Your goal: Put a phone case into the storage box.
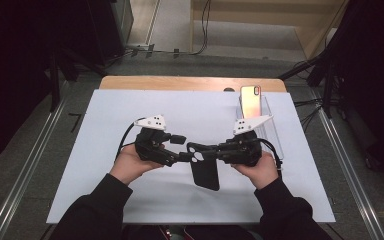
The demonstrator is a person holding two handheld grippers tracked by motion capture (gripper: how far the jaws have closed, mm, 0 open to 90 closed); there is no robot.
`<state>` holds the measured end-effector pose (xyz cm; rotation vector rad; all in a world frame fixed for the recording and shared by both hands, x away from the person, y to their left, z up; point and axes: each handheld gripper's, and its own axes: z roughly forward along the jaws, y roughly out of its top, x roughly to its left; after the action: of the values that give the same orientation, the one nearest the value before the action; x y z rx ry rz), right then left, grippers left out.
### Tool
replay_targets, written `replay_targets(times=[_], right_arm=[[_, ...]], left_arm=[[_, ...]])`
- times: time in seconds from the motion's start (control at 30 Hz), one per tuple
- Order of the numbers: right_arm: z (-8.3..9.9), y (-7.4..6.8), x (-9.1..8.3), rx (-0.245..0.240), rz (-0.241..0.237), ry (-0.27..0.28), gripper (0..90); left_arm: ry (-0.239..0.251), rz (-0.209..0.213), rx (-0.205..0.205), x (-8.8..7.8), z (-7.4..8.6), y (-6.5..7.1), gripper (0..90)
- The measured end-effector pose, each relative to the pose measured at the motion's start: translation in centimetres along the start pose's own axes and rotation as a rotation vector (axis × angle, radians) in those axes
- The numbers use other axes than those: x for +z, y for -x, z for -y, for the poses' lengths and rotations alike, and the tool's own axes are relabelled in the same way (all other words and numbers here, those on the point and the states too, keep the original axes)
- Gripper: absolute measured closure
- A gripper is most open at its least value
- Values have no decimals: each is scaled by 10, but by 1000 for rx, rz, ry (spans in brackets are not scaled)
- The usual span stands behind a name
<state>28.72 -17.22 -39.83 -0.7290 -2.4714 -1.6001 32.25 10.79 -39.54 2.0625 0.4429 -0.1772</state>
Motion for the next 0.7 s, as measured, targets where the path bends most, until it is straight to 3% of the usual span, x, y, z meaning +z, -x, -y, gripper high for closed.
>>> replay_targets(times=[0.27, 0.4, 0.6, 0.7], right_arm=[[-1, -1, 4, -13, -53, -1, 777], [-1, -2, 6, -17, -69, -2, 778], [0, 3, 3, 2, -84, 10, 772], [0, 4, 3, 4, -83, 11, 762]], left_arm=[[-16, 56, 3, 2, 1, 0, 492], [-34, 83, 31, 2, 3, 2, 630], [-45, 108, 45, 1, 3, 2, 711], [-89, 103, 41, 2, 0, 4, 743]])
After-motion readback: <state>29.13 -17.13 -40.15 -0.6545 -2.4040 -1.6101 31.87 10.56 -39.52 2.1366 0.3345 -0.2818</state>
